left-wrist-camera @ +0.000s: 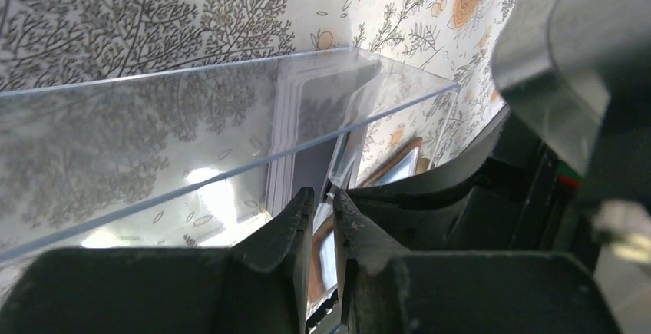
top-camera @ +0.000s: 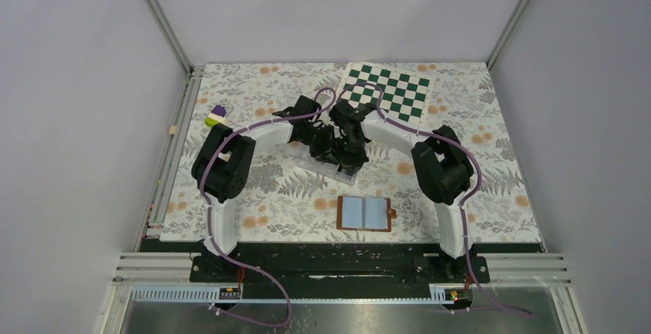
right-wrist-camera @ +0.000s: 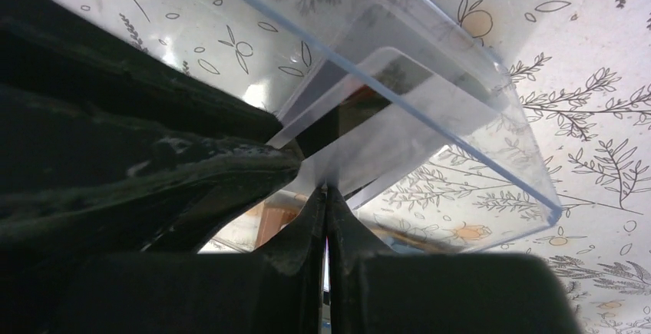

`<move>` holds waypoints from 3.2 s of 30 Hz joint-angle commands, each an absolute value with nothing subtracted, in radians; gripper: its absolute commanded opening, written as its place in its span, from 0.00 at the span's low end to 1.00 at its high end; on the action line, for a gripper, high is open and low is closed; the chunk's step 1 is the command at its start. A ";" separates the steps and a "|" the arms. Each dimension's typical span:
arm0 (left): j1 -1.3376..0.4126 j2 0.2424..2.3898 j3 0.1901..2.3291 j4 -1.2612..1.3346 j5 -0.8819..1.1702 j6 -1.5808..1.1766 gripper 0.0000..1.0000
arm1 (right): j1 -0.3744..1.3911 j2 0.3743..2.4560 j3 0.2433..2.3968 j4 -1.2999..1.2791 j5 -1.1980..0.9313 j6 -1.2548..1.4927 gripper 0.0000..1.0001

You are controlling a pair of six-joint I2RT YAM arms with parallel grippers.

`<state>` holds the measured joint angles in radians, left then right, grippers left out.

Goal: Put the credit cards into the card holder
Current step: Pick up the credit card from the storage box, then insert the credit card into the card holder.

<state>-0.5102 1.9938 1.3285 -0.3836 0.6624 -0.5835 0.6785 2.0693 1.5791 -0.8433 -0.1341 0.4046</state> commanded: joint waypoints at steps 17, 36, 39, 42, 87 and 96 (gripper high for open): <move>-0.569 2.062 1.373 -0.284 0.829 -0.638 0.09 | 0.665 1.922 1.545 -0.797 -0.158 0.391 0.07; -0.591 1.902 1.412 -0.405 0.584 -0.594 0.00 | 0.535 1.627 1.485 -0.902 -0.113 0.361 0.32; -0.588 1.765 1.402 -0.423 0.466 -0.582 0.00 | 0.516 1.548 1.486 -0.895 -0.150 0.364 0.48; -0.585 1.623 1.367 -0.415 0.409 -0.586 0.00 | 0.484 1.453 1.461 -0.845 -0.254 0.392 0.57; -0.569 1.150 0.586 0.687 0.834 -1.384 0.00 | 0.456 1.288 0.799 0.407 -1.146 1.134 0.00; -0.569 1.110 0.589 0.353 0.745 -1.205 0.44 | 0.456 1.213 0.768 -0.044 -0.945 0.756 0.00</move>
<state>-0.5682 1.1507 0.5488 0.5507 0.8036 -1.3388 0.4503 1.2751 0.7765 0.2687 -1.0889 1.0348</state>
